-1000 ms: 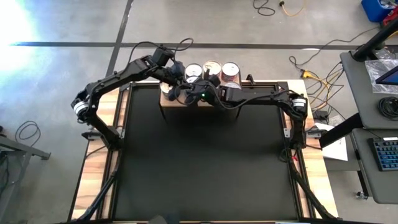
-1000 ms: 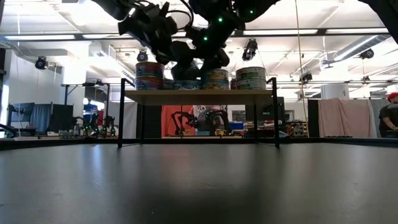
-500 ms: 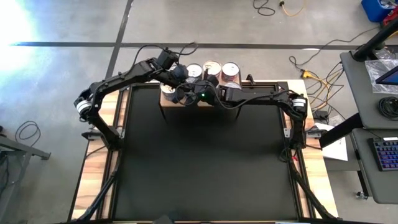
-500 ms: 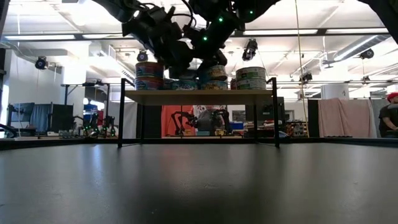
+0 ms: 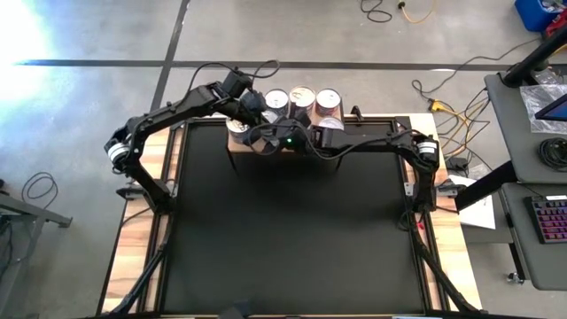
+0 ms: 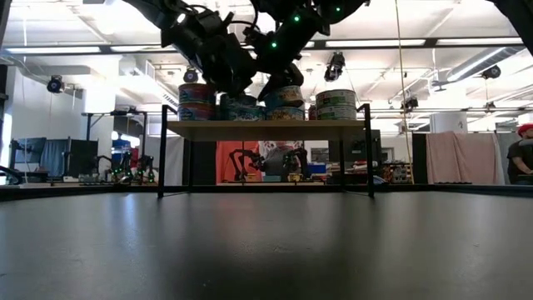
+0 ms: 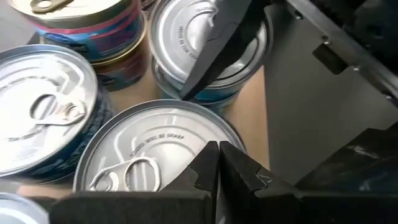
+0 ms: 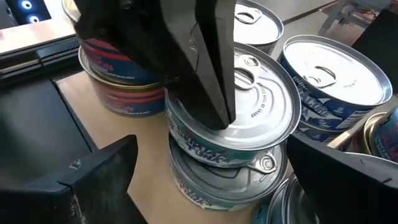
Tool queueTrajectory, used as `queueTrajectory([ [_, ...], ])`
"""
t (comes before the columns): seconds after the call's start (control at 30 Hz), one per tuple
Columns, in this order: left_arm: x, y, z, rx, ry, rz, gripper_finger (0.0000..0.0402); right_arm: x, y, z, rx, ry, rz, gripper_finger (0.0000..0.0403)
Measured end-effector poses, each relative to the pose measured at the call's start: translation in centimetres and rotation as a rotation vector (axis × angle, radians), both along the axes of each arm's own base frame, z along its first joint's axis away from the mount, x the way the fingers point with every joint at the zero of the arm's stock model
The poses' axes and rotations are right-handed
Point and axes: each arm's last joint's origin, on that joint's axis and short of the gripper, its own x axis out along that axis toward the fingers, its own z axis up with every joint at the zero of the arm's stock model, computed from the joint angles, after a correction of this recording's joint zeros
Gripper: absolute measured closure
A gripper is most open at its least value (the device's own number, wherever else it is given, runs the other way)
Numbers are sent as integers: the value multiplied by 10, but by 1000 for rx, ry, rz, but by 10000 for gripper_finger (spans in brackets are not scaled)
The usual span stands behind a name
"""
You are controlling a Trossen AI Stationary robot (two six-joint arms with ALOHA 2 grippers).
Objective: Stack canned seafood by type on shelf
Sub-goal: Stack the green-blue tuna can on top of the other green-blue tuna can on the shelf, then return to Home Position
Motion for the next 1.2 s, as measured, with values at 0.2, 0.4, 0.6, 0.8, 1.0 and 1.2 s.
queueTrajectory([
  [0.2,0,-1,0,-28,-19,-24,402,0,5,10,14,34,17,3],
  [0.4,10,0,-3,-3,-35,1,402,-6,8,33,-18,131,-18,3],
  [0.6,19,-1,-7,2,-50,-7,402,-15,12,64,-47,208,-31,3],
  [0.8,16,-8,2,-38,-91,-34,402,-22,10,87,-58,211,-41,3],
  [1.0,7,-17,21,-97,-164,-56,402,-26,-6,93,-80,190,-98,3],
  [1.2,-25,-32,61,-129,-281,-54,402,-19,-29,86,-108,92,-142,10],
])
